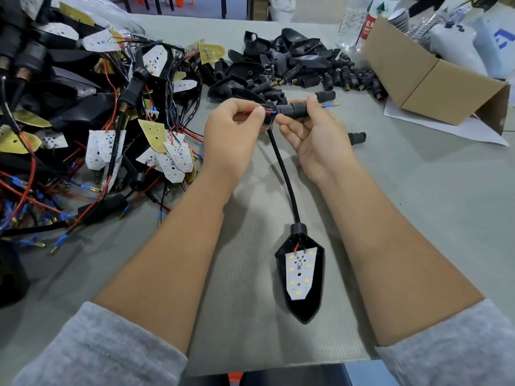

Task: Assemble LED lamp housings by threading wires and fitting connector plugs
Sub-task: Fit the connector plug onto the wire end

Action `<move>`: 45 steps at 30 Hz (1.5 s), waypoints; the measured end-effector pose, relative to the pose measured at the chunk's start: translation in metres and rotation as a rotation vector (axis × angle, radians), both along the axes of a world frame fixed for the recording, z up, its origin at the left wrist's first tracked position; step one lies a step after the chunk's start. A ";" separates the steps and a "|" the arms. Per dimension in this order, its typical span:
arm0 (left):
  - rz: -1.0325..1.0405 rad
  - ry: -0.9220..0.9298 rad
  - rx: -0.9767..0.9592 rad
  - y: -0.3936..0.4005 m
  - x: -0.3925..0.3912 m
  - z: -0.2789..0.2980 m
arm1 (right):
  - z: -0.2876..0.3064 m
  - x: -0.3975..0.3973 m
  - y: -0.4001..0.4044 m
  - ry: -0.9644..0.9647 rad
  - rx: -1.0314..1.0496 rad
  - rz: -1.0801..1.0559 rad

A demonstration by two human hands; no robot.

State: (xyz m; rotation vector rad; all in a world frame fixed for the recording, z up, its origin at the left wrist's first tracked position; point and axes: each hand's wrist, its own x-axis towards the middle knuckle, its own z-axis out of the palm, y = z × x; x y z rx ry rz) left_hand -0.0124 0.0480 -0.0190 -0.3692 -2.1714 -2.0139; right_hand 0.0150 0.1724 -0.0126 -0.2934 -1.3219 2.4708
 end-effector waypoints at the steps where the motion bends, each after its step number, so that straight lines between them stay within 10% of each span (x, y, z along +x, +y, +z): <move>1: 0.012 -0.014 0.015 0.000 -0.001 0.000 | 0.000 0.000 0.000 0.001 -0.016 -0.007; 45: 0.005 -0.121 0.089 0.000 -0.001 -0.002 | 0.003 0.006 -0.006 0.002 0.016 0.125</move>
